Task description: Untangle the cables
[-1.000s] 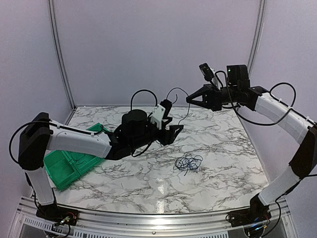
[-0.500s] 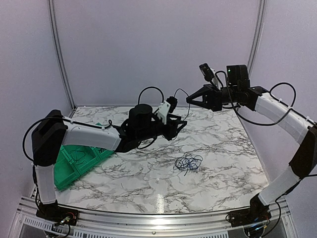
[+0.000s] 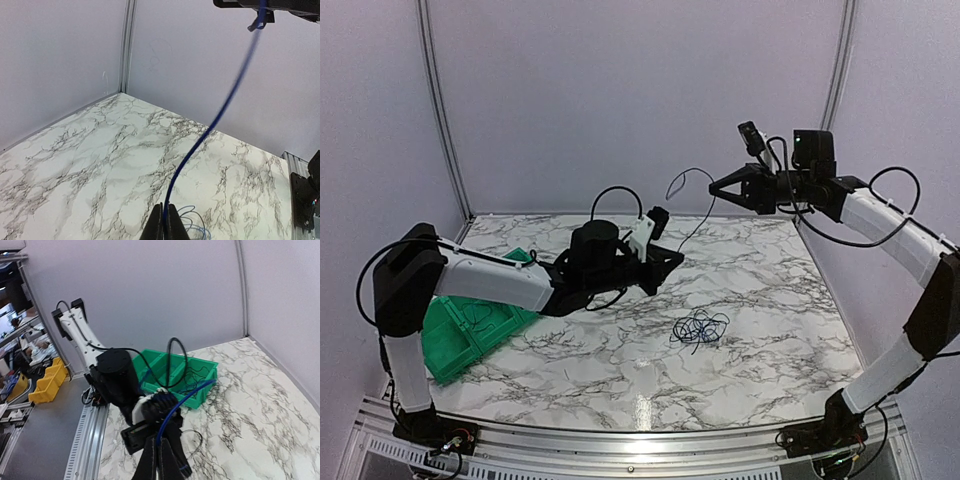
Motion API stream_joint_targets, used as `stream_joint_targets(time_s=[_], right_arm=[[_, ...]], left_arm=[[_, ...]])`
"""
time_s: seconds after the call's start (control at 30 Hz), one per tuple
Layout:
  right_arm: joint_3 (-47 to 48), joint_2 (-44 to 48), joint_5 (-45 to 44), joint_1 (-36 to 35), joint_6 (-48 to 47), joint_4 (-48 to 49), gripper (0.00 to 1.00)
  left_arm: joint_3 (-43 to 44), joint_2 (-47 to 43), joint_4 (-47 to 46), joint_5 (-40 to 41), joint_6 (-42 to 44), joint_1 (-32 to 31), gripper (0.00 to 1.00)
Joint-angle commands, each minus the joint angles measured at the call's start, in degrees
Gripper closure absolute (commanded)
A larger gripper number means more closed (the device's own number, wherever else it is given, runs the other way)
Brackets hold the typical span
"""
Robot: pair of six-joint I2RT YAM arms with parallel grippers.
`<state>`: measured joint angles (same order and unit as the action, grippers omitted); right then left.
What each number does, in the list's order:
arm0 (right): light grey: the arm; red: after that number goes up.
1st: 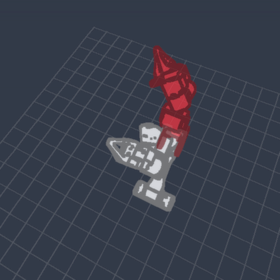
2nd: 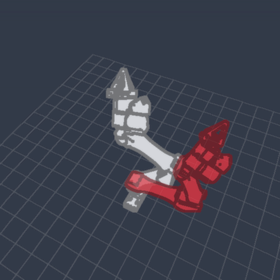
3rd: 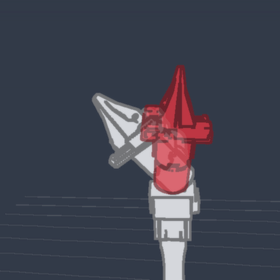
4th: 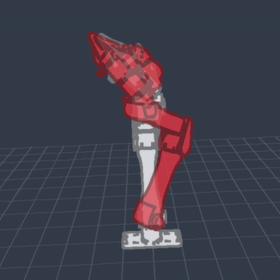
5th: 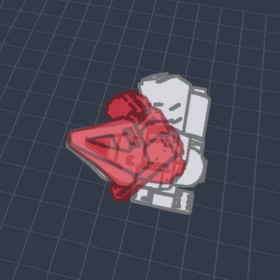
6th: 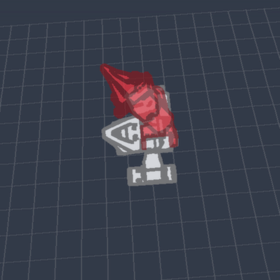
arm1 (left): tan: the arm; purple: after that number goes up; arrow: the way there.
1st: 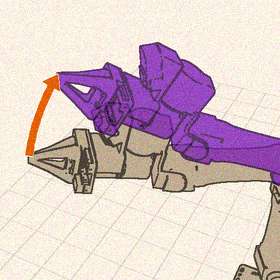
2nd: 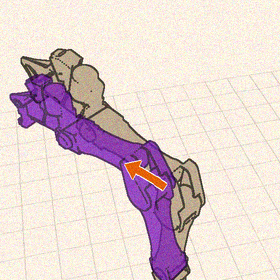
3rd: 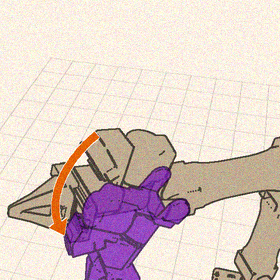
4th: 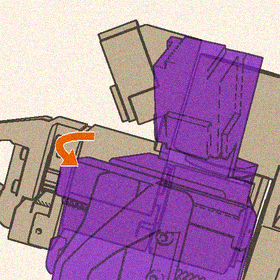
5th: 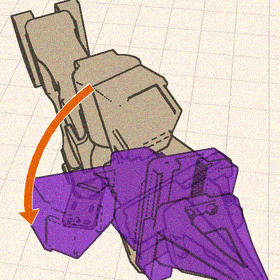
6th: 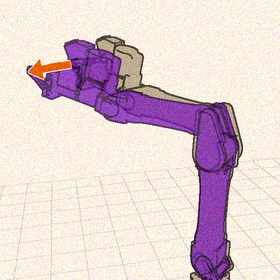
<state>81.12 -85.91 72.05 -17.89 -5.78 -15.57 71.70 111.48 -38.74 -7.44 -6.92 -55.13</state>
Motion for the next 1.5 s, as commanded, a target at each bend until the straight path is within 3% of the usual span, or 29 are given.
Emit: stream_joint_targets(time_s=[0.0,0.13,0.57,0.73,0.8,0.93,1.13,1.23,1.33,1.47], right_arm=[[-3.20,-0.89,-8.22,3.05,8.07,8.00,1.00],[-6.40,-3.41,-14.93,2.95,8.50,8.11,1.00],[-7.07,-14.71,-13.93,-8.97,5.25,4.62,0.97],[-4.01,-18.85,-4.78,-12.38,9.06,5.10,0.78],[-2.48,-20.31,-0.48,-12.44,11.36,5.46,0.70],[-1.54,-20.17,-0.16,-11.50,8.52,3.27,0.60],[-2.14,-19.10,-1.53,-9.67,-3.32,-5.14,0.56],[-3.39,-18.76,-3.80,-8.60,-7.34,-7.47,0.56],[-4.77,-18.31,-6.32,-7.27,-9.63,-8.13,0.56],[-5.61,-17.36,-7.55,-5.43,-11.61,-8.84,0.56]], left_arm=[[-5.35,-7.68,-1.52,1.07,-0.87,0.00,0.96],[-10.56,-14.49,-3.61,3.34,0.24,-0.06,1.00],[-18.04,-30.37,-4.70,13.22,2.90,0.02,1.00],[-22.18,-37.58,-1.52,20.08,2.87,0.20,1.00],[-22.38,-40.54,4.54,24.78,1.29,0.29,1.00],[-21.77,-46.58,21.68,34.04,-3.70,0.29,1.00],[-19.74,-53.29,48.49,48.42,-15.66,0.37,1.00],[-19.14,-57.73,60.17,54.41,-26.31,0.59,1.00],[-16.24,-59.91,77.51,60.75,-42.93,0.72,1.00],[-13.09,-59.94,92.43,61.30,-55.98,0.99,1.00]])
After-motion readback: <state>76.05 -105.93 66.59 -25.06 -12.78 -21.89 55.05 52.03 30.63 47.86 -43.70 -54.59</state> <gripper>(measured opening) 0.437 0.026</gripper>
